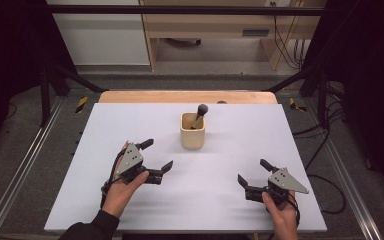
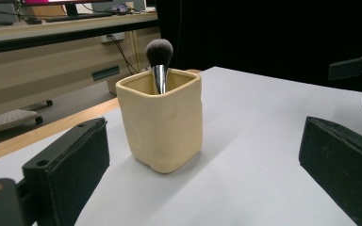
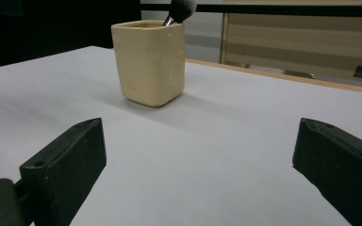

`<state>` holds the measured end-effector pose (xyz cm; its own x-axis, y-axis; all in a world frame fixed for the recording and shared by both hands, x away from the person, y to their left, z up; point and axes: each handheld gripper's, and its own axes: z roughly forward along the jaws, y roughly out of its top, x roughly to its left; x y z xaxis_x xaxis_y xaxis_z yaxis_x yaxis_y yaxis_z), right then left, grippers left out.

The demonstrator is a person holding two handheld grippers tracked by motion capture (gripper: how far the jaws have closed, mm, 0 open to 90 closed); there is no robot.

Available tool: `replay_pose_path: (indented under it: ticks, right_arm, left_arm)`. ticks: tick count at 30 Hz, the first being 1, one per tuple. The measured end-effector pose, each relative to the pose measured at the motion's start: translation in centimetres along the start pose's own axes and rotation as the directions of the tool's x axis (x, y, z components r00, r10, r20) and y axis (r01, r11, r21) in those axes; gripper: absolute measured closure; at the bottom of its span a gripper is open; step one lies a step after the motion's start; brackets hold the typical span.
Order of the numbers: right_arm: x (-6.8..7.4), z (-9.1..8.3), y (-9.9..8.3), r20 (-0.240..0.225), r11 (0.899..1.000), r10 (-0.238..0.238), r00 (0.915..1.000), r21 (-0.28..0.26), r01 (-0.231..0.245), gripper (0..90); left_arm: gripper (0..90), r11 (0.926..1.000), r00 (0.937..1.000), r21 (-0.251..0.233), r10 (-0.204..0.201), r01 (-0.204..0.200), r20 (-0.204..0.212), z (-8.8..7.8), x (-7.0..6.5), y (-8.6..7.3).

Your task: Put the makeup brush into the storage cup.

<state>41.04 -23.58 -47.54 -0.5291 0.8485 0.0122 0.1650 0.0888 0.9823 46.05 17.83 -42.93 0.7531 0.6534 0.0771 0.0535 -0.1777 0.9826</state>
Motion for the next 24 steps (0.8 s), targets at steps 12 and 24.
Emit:
replay_pose_path:
  ticks: [12,24]
  right_arm:
    - [0.2,0.1,0.0,-0.002,1.0,-0.001,1.0,0.007,0.001,3.6]
    - [0.2,0.1,-0.1,-0.004,1.0,-0.008,1.0,0.006,0.008,3.6]
  left_arm:
    - [2.3,1.0,0.9999,-0.003,0.009,-0.009,-0.01,-0.8,0.3,-0.5]
    - [3.0,0.9998,0.9997,-0.018,0.001,-0.002,-0.025,-1.9,0.9,-1.0]
